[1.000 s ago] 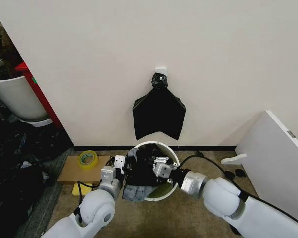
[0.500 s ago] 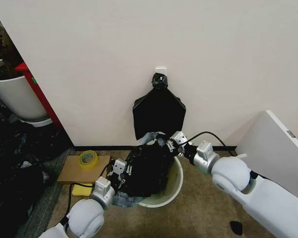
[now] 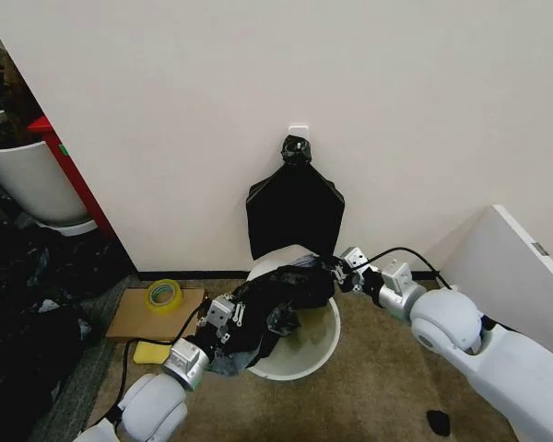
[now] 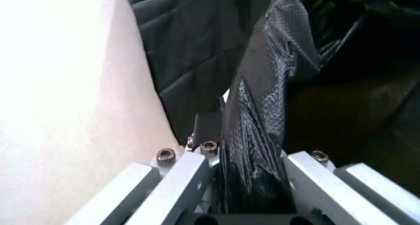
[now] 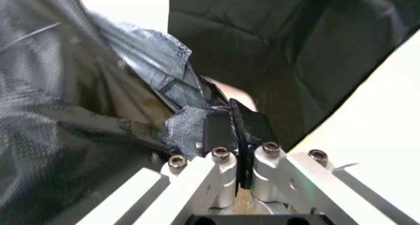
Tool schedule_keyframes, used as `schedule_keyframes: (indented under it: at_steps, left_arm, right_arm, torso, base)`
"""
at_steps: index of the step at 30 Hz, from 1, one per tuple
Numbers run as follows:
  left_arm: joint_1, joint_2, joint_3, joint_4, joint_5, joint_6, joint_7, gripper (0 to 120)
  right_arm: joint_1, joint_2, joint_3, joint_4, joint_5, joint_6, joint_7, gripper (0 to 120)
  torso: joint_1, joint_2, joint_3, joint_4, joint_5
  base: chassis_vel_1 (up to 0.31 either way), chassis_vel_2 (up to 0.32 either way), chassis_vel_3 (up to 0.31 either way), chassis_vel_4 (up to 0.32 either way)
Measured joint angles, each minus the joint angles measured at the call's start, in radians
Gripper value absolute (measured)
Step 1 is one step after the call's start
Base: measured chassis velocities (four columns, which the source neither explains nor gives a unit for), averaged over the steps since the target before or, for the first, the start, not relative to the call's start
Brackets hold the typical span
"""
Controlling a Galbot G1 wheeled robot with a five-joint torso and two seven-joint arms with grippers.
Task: Place the garbage bag over the trash bin.
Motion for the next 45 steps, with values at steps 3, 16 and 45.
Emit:
schedule_keyframes:
  at_steps: [3,16,45]
  left_arm:
    - [-0.009,-0.01,-0.001,-0.001,-0.032,0.006,-0.014,1]
    - [0.015,-0.009,-0.008,-0.021,-0.091,0.036,-0.03,1]
    - [0.038,-0.102,0.022,-0.017,-0.072,0.039,-0.219,1]
  right_arm:
    - [-0.006,-0.012,0.002,-0.002,0.054,-0.03,-0.016,0]
    - [-0.025,-0.002,0.037,0.021,0.236,-0.03,0.073,23]
    - [-0.221,0.211,0.157,0.432,0.555,-0.125,0.618,100]
  torso:
    - [0.0,0.0,0.0,0.0,-0.0001]
    - [0.0,0.0,0.0,0.0,0.0]
    - [0.0,0.0,0.0,0.0001,0.0]
  base:
    - [0.0,0.0,0.0,0.0]
    - [0.0,0.0,0.0,0.0]
    - [0.0,0.0,0.0,0.0]
